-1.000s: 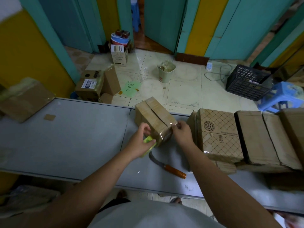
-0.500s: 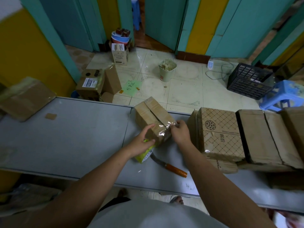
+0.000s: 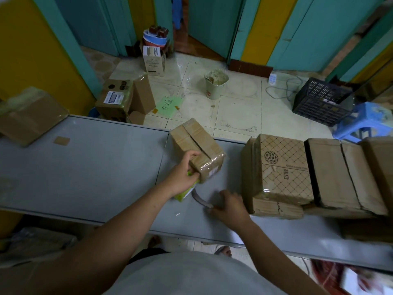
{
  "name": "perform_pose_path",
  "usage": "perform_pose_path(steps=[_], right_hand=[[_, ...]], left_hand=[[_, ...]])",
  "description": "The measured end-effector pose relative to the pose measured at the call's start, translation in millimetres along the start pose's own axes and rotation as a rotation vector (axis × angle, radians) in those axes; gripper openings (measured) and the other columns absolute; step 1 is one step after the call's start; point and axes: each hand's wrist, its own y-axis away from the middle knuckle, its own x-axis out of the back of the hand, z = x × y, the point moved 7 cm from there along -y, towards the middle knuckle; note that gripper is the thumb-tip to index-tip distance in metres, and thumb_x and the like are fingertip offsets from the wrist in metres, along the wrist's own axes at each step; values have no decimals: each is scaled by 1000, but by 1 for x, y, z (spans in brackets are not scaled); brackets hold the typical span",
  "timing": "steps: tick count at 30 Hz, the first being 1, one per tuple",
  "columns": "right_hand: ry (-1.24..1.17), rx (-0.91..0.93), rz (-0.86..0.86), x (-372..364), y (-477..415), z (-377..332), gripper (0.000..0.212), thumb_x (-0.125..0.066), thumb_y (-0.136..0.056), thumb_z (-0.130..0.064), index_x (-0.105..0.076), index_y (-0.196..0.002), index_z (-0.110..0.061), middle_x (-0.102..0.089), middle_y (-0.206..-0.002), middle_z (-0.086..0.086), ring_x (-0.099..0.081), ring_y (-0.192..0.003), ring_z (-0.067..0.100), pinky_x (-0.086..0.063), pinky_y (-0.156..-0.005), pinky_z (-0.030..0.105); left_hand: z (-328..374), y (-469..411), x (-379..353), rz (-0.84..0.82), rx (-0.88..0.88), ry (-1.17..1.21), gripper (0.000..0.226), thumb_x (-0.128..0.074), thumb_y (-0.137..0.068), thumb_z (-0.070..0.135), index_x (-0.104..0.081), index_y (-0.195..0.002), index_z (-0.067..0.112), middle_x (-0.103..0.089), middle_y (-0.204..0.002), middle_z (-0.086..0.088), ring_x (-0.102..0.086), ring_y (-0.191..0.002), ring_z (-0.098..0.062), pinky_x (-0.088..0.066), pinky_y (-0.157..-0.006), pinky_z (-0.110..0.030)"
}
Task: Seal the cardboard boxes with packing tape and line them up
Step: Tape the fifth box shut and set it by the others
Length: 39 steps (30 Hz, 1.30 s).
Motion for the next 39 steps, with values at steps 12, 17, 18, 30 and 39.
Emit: perform_pose_path(steps=[12,17,18,30,39], right_hand=[[-74,122,52,25,24,5,14,-62,-104,-30,-65,-110,-18,-55,-101,-1,-55,-80,10,-37,-68,17],[-144,171,129,66,62,-4,13,-57,-104,-38,-59,-92,-33,-60,-68,-5,-59,-62,8,-41,-53,17],[-164,176,149,73,70,-8,11,-56,-104,-39,-58,-94,-34,-60,-65,-4,-60,-62,8,-42,-52,18],[-83,278,175,79,49,-80,18,-57,-105,-34,-64,-99,-18,-62,-74,-4,-59,-60,11,-43,-54,29],[22,247,115,79,35,-98,34,-54,-107,-36,-63,-84,-12,-61,-71,3,-61,-62,23,-36,-51,26]], left_hand=[[7,-3,0,-155,26,53,85,-71,-97,0,-35,-162,41,-78,-111,-11,-76,-101,-17,-57,-85,-18],[8,-5,4,-183,46,57,89,-73,-94,-3,-36,-164,38,-77,-113,-17,-76,-99,-19,-59,-89,-26],[7,-5,4,-184,53,65,89,-73,-93,-4,-37,-163,39,-78,-109,-17,-76,-94,-18,-59,-86,-25],[5,-4,8,-206,86,0,97,-75,-90,-3,-32,-164,43,-77,-107,-15,-74,-91,-21,-61,-89,-35],[6,-1,8,-209,104,-4,99,-75,-90,-4,-30,-165,41,-79,-98,-9,-77,-94,-20,-60,-91,-34]])
